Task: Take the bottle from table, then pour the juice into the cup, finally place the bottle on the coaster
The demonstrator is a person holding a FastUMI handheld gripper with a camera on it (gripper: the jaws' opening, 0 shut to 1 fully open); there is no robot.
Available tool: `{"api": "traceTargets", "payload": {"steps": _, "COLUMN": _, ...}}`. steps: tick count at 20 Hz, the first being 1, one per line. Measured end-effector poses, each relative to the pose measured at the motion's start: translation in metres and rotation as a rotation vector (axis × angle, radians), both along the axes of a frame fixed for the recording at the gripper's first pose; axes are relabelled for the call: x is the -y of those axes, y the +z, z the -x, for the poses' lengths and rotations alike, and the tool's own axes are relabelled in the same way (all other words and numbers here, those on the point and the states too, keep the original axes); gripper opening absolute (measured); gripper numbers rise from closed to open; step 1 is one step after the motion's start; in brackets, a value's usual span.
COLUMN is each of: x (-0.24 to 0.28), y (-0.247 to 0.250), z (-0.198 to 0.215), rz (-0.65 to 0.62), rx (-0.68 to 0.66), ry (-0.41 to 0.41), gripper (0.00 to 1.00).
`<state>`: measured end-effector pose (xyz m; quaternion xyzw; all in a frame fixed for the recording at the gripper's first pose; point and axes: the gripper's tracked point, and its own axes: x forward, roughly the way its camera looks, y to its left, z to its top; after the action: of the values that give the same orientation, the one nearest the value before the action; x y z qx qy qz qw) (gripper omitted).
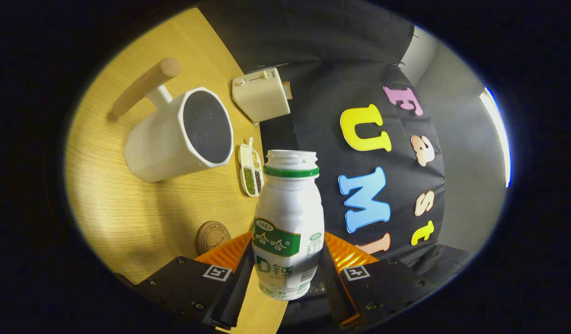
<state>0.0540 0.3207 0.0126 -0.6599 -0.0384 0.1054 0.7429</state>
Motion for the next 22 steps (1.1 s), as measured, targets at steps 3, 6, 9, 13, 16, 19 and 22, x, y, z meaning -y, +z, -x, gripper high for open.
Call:
{"api": "traceTargets", "payload": {"steps": 3, "x": -0.002, "y": 0.003, "z": -0.001, "rz": 0.037, "rx": 0.024, "ry": 0.005, "gripper": 0.72}}
{"api": "traceTargets", "payload": {"steps": 6, "x": -0.004, "y": 0.005, "z": 0.001, "rz": 0.068, "rx": 0.045, "ry": 0.010, "gripper": 0.73}}
{"api": "traceTargets", "payload": {"steps": 9, "x": -0.005, "y": 0.008, "z": 0.000, "rz": 0.106, "rx": 0.067, "ry": 0.014, "gripper": 0.73}}
{"api": "traceTargets", "payload": {"steps": 13, "x": -0.007, "y": 0.010, "z": 0.002, "rz": 0.144, "rx": 0.088, "ry": 0.019, "gripper": 0.72}}
{"api": "traceTargets", "payload": {"steps": 16, "x": -0.008, "y": 0.012, "z": 0.002, "rz": 0.169, "rx": 0.098, "ry": 0.020, "gripper": 0.72}}
{"api": "traceTargets", "payload": {"steps": 19, "x": -0.010, "y": 0.014, "z": 0.003, "rz": 0.203, "rx": 0.117, "ry": 0.026, "gripper": 0.72}}
{"api": "traceTargets", "payload": {"steps": 22, "x": -0.012, "y": 0.015, "z": 0.004, "rz": 0.225, "rx": 0.132, "ry": 0.035, "gripper": 0.72}}
